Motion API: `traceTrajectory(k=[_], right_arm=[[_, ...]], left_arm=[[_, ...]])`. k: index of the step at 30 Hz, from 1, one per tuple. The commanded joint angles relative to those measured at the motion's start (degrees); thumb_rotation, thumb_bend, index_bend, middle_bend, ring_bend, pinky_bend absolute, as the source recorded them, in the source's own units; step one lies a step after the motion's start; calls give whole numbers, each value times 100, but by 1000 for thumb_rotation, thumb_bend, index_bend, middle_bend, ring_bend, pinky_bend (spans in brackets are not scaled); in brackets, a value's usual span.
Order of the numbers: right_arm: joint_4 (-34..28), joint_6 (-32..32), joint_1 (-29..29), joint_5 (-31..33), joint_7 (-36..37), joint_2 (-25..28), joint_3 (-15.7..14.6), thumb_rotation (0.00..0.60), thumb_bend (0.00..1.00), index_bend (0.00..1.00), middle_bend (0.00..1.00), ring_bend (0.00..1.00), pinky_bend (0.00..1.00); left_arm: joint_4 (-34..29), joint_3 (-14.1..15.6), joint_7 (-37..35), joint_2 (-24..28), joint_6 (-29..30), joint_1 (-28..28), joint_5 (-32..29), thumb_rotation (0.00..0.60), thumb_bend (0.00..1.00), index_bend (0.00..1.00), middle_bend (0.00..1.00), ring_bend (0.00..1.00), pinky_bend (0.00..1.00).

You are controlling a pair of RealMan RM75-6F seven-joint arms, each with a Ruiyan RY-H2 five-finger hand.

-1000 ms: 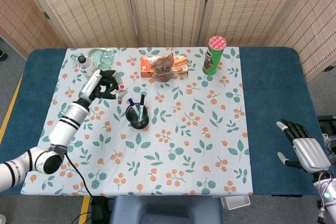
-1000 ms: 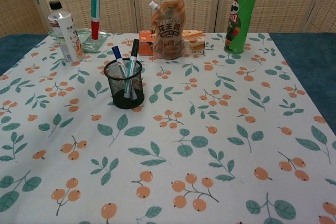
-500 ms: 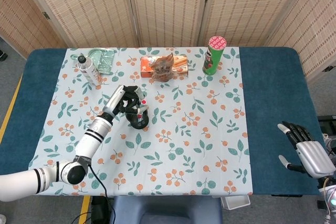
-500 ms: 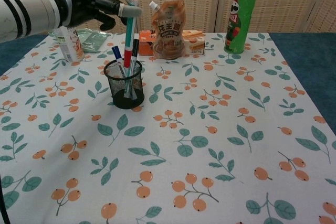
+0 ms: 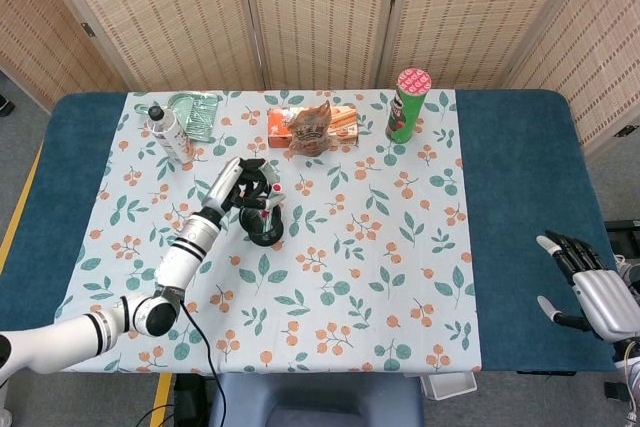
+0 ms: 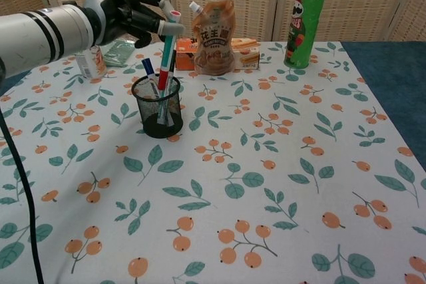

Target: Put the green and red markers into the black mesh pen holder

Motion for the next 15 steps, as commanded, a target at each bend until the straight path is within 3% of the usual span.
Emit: traceTrajectory(k=[1,7,15], right_arm=[[-9,36,-16,4,-22,-1,8,600,346,29,0,0,0],[-10,40,-20,25,-3,0,21,600,346,29,0,0,0],[-31,156,-73,-24,-41,0,13,600,346,29,0,0,0]], left_arm=[[93,20,-196,-68,-41,90,279,600,326,690,942,595,850],[-63,99,-448,41,2,264,738,600,320,410,912,594,850],[-280,148,-517,189,70,399,1048,600,254,240,894,584,850]])
